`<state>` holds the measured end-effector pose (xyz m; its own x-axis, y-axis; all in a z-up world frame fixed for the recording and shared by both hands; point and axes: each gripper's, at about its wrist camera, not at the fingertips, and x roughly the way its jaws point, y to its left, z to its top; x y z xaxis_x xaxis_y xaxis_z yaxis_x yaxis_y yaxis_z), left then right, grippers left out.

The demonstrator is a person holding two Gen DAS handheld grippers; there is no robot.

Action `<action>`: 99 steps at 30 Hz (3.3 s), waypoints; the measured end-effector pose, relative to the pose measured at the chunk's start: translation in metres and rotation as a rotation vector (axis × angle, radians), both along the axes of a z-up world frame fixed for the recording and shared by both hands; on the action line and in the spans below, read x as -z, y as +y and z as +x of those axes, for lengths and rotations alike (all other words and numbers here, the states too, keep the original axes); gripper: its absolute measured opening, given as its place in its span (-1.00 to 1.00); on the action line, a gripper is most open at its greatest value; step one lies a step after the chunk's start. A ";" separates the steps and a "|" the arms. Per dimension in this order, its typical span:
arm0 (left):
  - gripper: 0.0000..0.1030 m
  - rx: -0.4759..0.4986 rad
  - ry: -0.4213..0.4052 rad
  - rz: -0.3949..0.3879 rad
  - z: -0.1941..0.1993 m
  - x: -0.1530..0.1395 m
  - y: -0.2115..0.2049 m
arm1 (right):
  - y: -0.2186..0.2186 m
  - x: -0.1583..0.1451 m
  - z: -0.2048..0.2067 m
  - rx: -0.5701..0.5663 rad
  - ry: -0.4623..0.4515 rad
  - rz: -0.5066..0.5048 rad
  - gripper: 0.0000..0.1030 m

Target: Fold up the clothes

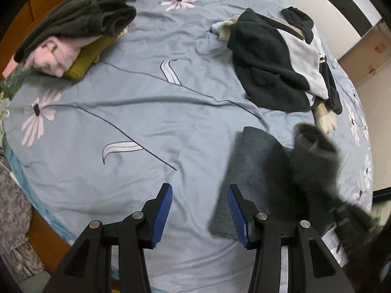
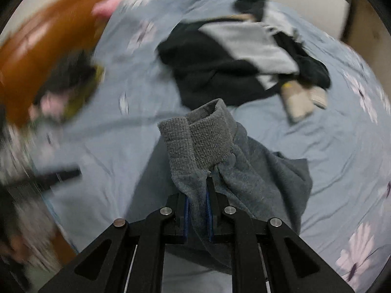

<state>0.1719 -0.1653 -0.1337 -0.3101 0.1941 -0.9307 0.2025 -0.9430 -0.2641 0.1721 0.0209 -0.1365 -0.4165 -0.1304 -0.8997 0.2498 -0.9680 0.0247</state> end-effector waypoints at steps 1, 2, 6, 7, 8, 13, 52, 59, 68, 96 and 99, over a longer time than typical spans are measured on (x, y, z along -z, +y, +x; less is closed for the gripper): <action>-0.02 -0.003 -0.004 0.017 -0.001 0.003 -0.001 | -0.009 0.008 0.005 -0.028 -0.009 0.039 -0.76; -0.02 -0.005 -0.008 0.044 -0.003 0.005 -0.002 | -0.017 0.016 0.009 -0.054 -0.017 0.071 -0.75; -0.02 -0.005 -0.024 0.240 -0.017 0.016 0.001 | -0.036 0.036 0.024 -0.144 -0.048 0.140 -0.59; 0.00 0.000 -0.028 0.291 -0.021 0.019 0.004 | -0.037 0.037 0.026 -0.172 -0.059 0.126 -0.53; 0.06 0.015 -0.035 0.328 -0.027 0.023 0.009 | -0.034 0.034 0.029 -0.186 -0.067 0.101 -0.43; 0.24 0.090 -0.097 0.450 -0.050 0.051 0.040 | 0.023 0.006 0.038 -0.069 -0.065 -0.010 -0.15; 0.20 0.153 -0.036 0.211 -0.046 0.005 0.043 | 0.168 0.016 0.003 0.343 -0.180 -0.266 -0.15; 0.22 0.501 0.010 0.125 -0.060 0.017 0.094 | 0.099 0.017 -0.025 0.061 -0.151 -0.270 -0.15; 0.22 0.515 -0.062 0.157 -0.078 0.070 0.108 | 0.127 0.086 -0.059 0.200 -0.269 -0.280 -0.26; 0.49 0.275 -0.097 0.333 -0.037 0.065 0.043 | 0.160 0.062 0.034 0.355 -0.289 -0.438 -0.05; 0.54 0.195 -0.140 0.412 -0.043 0.083 0.025 | 0.186 0.067 0.036 0.453 -0.289 -0.570 0.26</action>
<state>0.1286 -0.1398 -0.2171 -0.1086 0.5978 -0.7942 0.0921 -0.7895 -0.6068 0.2080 0.2069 -0.2034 -0.2992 -0.4782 -0.8257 -0.2581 -0.7925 0.5525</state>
